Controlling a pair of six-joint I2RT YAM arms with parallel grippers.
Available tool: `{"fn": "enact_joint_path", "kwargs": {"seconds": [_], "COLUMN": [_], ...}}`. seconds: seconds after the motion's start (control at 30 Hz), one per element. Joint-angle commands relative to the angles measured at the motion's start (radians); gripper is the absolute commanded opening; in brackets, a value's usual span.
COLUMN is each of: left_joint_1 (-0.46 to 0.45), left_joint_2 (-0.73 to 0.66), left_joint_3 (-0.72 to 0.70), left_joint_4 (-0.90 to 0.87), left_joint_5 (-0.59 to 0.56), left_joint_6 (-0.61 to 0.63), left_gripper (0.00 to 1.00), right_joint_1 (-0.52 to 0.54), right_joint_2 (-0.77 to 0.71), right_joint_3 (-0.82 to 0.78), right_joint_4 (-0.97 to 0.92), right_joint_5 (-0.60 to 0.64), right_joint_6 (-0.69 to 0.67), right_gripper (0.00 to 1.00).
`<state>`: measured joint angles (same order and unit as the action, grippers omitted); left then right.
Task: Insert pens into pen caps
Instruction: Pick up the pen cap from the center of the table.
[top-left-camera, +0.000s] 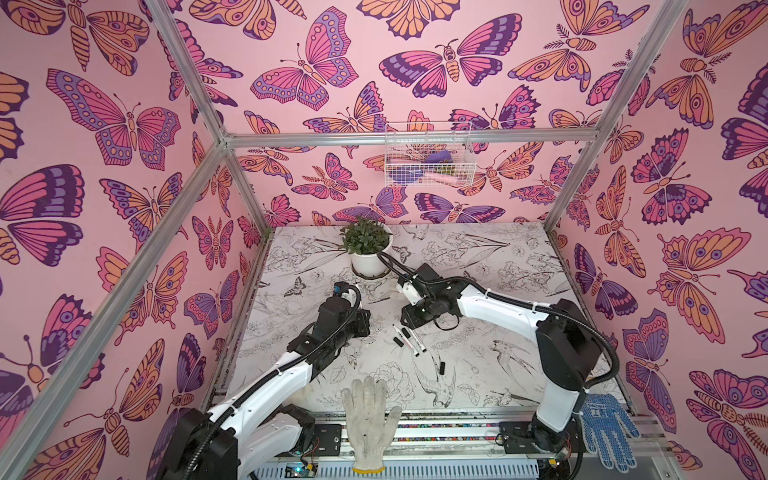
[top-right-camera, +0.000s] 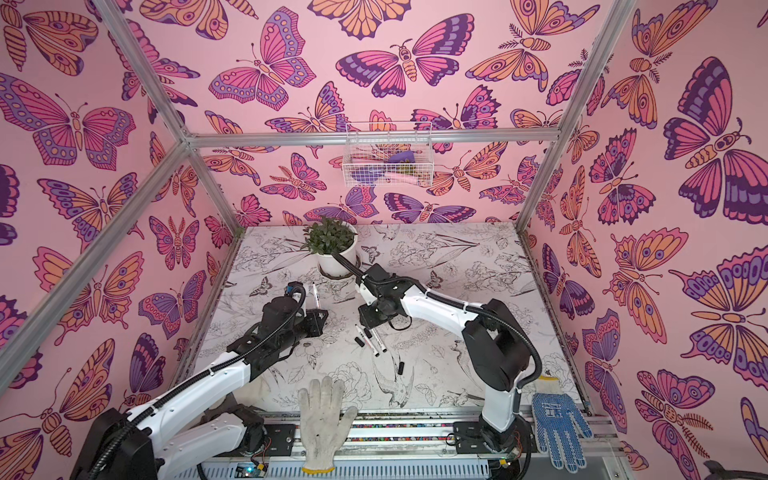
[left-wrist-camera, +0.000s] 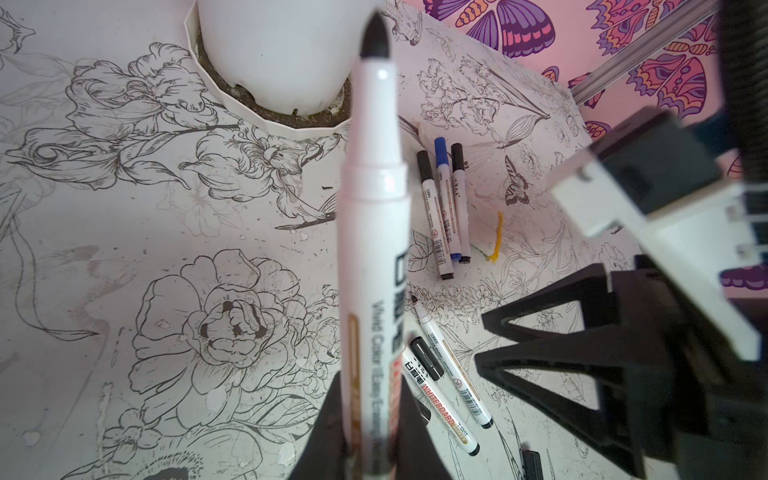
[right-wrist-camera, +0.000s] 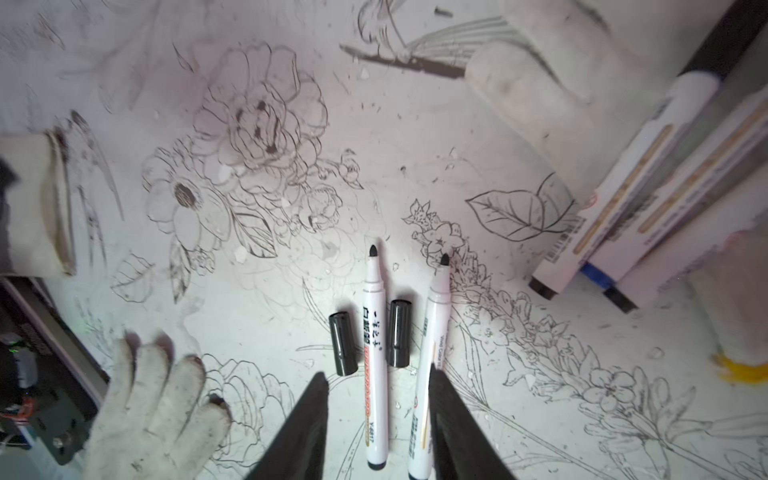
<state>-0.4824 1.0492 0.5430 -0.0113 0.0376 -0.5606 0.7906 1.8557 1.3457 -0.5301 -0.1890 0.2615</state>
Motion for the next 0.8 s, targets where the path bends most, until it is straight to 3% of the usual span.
{"fn": "enact_joint_path", "kwargs": {"seconds": [0.0, 0.17, 0.77], "left_joint_1": [0.008, 0.010, 0.011], "left_joint_2": [0.007, 0.027, 0.031], "left_joint_3": [-0.004, 0.008, 0.026], "left_joint_4": [-0.022, -0.021, -0.020], "left_joint_5": [0.017, 0.023, 0.051], "left_joint_6": [0.022, 0.025, 0.015], "left_gripper": [0.00, 0.00, 0.00], "right_joint_1": [0.018, 0.017, 0.018], "right_joint_2": [0.046, 0.110, 0.210], "right_joint_3": [0.058, 0.104, 0.133], "right_joint_4": [-0.088, -0.110, -0.117], "right_joint_5": [-0.013, 0.002, 0.041], "right_joint_6": [-0.044, -0.038, -0.049], "right_gripper": [0.34, 0.27, 0.22]}}
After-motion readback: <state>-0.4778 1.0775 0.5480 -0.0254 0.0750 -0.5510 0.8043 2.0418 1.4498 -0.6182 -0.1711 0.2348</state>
